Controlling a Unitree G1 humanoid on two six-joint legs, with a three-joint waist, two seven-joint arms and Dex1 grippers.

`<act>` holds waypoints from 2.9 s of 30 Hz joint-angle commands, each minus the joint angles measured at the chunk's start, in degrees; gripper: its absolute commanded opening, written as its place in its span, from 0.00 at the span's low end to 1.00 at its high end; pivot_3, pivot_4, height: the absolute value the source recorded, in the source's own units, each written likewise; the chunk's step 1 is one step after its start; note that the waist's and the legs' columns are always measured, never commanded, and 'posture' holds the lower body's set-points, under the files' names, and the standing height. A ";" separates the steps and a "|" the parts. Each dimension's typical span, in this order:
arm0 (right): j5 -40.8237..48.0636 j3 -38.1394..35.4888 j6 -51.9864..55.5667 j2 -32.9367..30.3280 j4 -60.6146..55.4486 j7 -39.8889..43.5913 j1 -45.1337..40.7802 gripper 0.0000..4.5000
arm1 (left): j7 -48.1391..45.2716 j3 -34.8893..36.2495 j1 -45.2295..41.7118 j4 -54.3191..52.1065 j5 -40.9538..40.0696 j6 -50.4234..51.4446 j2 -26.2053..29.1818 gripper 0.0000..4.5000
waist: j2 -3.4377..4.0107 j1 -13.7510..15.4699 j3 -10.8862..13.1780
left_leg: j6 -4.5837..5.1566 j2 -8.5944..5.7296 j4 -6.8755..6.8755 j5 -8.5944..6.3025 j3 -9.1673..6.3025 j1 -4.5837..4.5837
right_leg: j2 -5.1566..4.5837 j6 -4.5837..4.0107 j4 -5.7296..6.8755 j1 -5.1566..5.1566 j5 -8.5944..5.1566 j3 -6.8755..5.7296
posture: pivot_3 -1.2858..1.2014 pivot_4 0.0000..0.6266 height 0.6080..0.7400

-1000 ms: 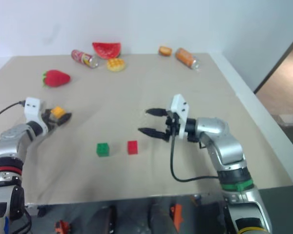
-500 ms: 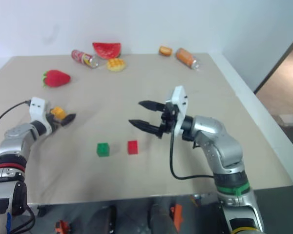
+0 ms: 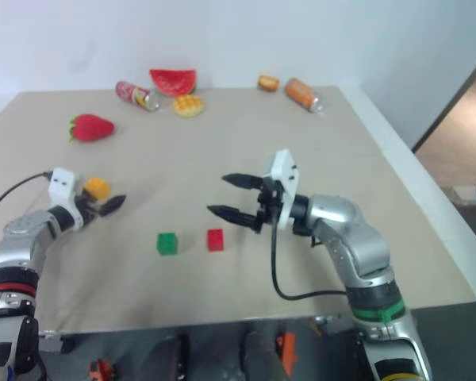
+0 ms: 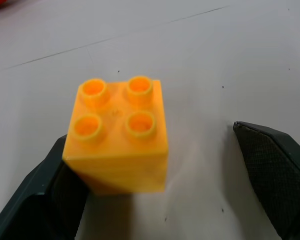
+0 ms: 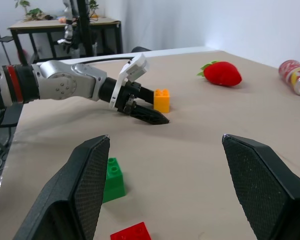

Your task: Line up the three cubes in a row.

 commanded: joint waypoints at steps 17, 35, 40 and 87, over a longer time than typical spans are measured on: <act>-1.87 1.51 -2.46 -0.20 0.80 2.30 -0.15 0.83 | 3.90 1.65 -1.27 -3.92 -1.45 -1.55 -0.63 0.65 | 0.00 0.03 0.00 | 0.00 0.00 -0.01 0.00 -0.01 0.00 | 0.01 0.00 0.00 0.00 0.00 -0.01 | 0.52 0.24 1.00; -2.15 1.85 -2.84 -0.54 2.16 4.43 -0.66 0.83 | -19.58 -1.70 4.84 -13.79 -8.17 -4.19 2.32 0.30 | 0.00 -0.04 0.00 | 0.00 0.00 -0.03 0.00 0.00 0.00 | 0.00 -0.04 0.00 -0.02 -0.03 0.00 | 0.52 0.24 1.00; 2.80 -0.58 0.40 -3.39 -2.43 7.40 0.39 0.83 | -36.44 -4.24 9.89 -19.75 -11.51 -7.44 5.88 0.30 | 0.01 -0.05 0.00 | 0.00 0.03 -0.08 0.00 0.00 0.00 | 0.00 -0.36 0.00 -0.06 -0.21 -0.01 | 0.52 0.24 1.00; 4.66 -1.65 2.18 -8.85 -5.92 6.48 2.31 0.83 | -50.74 -9.35 6.25 0.12 -11.33 -19.21 7.17 0.30 | 0.01 -0.01 0.00 | 0.02 0.04 -0.03 0.00 0.02 0.01 | -0.02 -0.41 0.01 -0.06 -0.25 -0.02 | 0.52 0.24 1.00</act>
